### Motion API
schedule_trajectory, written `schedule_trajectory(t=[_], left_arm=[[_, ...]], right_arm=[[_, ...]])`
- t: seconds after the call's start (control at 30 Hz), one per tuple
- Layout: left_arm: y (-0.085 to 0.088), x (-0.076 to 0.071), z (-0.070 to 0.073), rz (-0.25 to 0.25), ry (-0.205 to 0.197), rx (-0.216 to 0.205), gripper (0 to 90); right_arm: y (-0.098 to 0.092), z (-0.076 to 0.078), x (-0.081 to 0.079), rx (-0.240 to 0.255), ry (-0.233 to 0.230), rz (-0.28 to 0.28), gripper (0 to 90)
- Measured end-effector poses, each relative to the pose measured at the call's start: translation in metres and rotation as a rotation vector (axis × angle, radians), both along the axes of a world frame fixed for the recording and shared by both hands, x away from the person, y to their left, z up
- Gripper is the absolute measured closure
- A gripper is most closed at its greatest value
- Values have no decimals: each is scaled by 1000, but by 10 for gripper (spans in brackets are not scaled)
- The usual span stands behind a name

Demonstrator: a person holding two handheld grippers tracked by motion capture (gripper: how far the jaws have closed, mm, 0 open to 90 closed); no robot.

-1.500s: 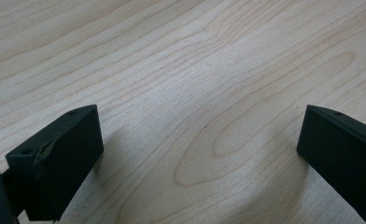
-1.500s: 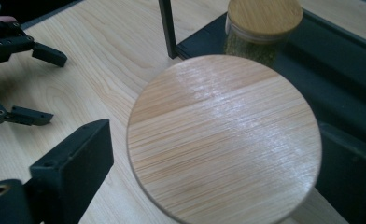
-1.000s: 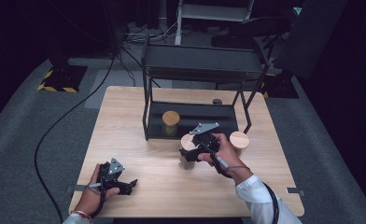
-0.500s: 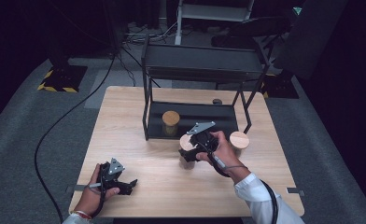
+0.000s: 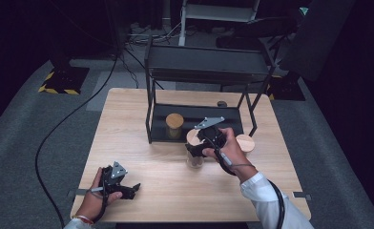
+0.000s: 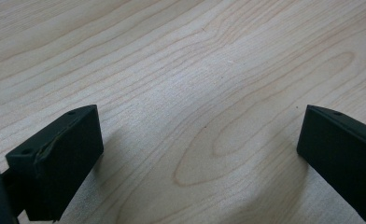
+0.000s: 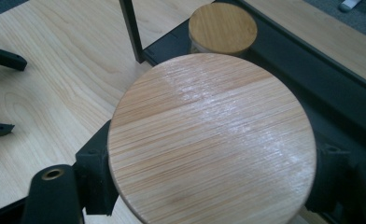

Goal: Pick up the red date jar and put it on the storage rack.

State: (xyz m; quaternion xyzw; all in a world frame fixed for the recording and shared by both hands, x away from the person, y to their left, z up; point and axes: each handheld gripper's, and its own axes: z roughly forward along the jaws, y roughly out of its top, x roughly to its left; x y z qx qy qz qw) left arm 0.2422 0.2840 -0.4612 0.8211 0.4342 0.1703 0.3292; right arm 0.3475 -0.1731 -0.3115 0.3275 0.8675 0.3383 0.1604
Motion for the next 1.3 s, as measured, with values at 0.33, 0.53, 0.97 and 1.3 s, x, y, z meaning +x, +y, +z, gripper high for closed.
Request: schedule_trajectory(t=[0.33,0.53,0.97,1.3], left_arm=[[0,0,0,-1,1,1,0],[0,0,0,-1,1,0,0],[0,0,0,-1,0,0,0],[0,0,0,-1,1,0,0]], right_arm=[[3,11,11,7,-17,-45,241],[5,10,19,16,-26,-83,241],[17,8,31,16,-48,-145,241],[23,8,42,20,-48,-186,241]])
